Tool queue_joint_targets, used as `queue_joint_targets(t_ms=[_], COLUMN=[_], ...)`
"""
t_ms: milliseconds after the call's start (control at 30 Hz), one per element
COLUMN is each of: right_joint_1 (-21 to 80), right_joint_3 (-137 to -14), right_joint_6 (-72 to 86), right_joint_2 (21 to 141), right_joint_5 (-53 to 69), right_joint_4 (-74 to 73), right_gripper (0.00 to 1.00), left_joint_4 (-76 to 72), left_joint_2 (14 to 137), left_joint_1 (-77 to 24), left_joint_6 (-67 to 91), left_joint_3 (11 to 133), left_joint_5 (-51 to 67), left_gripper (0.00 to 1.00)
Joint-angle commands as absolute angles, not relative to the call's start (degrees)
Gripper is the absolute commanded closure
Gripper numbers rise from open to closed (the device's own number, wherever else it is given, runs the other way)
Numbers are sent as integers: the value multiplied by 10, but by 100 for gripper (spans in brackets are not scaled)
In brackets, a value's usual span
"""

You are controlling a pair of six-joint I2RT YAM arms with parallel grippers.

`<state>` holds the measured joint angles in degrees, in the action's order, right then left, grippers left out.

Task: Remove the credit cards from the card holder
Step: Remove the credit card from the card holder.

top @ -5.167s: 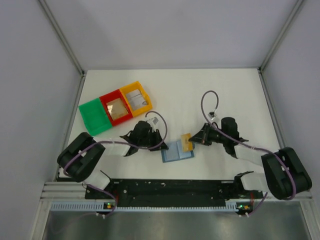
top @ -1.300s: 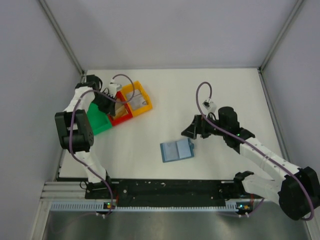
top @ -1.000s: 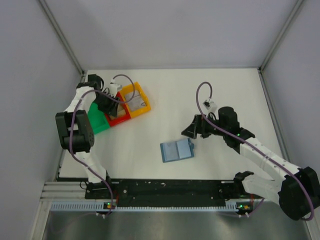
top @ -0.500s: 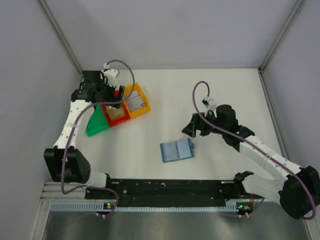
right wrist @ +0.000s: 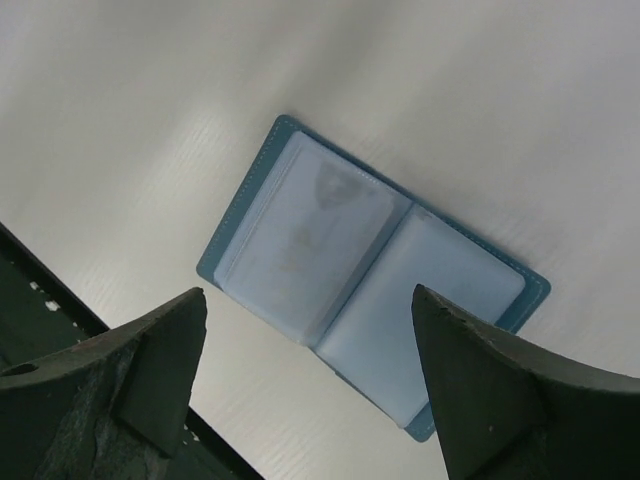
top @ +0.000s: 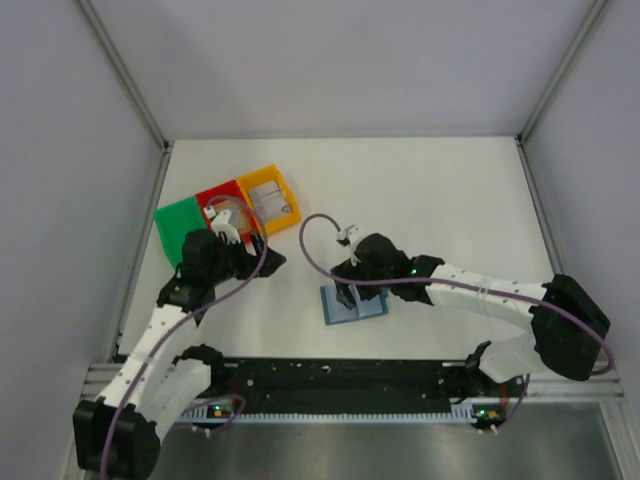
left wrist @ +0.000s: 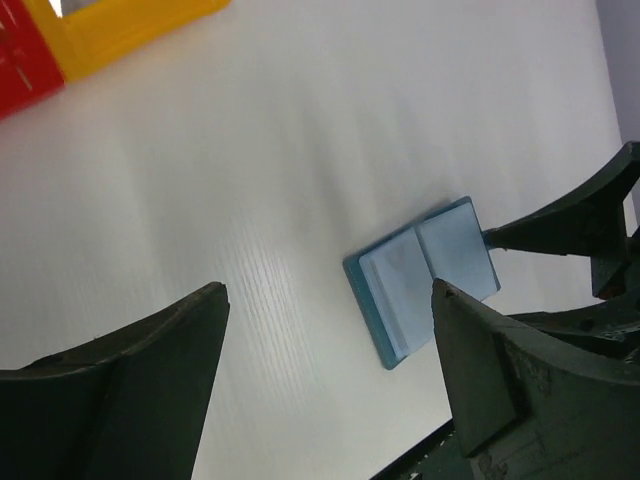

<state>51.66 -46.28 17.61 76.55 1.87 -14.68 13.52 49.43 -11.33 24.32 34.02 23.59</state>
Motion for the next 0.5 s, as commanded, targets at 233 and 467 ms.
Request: queue_joint_targets(t_ms=[233, 467], right_joint_1=[620, 631], right_joint_3=[-548, -550], right_joint_6=[142, 161], right_joint_2=[910, 967], right_joint_5=[-113, -133], right_joint_4=[-158, -156], right_gripper=[27, 34], left_joint_4=[62, 65], left_joint_2=[363, 374], left_joint_1=[-120, -137], left_joint_6=[355, 358], left_joint_3=[201, 177], left_joint_5=[221, 228], left_gripper=[14, 15])
